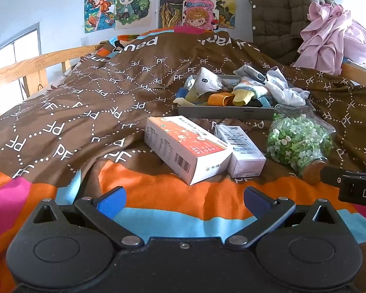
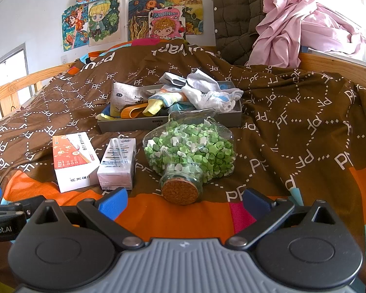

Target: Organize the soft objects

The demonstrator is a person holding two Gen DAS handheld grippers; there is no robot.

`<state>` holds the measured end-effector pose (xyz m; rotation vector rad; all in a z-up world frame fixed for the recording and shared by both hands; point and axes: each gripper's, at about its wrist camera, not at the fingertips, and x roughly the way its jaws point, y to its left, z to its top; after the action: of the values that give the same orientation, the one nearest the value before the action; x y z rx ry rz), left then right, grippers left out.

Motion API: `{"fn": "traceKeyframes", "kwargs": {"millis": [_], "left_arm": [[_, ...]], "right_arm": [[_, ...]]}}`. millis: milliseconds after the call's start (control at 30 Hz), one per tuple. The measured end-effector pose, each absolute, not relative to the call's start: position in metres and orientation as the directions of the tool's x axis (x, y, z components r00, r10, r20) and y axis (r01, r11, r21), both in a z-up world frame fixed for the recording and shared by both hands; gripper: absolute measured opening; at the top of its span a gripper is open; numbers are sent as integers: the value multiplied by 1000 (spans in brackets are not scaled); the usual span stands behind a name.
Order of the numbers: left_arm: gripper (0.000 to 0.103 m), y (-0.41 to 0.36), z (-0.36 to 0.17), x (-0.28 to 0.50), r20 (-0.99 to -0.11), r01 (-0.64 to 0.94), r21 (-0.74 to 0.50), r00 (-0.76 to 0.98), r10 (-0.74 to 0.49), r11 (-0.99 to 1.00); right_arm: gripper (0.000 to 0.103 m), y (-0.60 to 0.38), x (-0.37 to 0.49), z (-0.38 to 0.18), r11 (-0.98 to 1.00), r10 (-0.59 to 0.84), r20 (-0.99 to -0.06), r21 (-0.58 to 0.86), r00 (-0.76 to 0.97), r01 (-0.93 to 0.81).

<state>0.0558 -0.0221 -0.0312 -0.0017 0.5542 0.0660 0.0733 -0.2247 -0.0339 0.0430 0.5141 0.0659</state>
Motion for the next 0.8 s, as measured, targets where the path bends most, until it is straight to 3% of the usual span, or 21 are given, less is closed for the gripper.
{"fn": "traceKeyframes", "kwargs": {"millis": [800], "left_arm": [[102, -21, -35, 53, -535, -57, 23, 842, 61, 998]], "right_arm": [[103, -225, 73, -34, 997, 75, -491, 59, 868, -53]]}}
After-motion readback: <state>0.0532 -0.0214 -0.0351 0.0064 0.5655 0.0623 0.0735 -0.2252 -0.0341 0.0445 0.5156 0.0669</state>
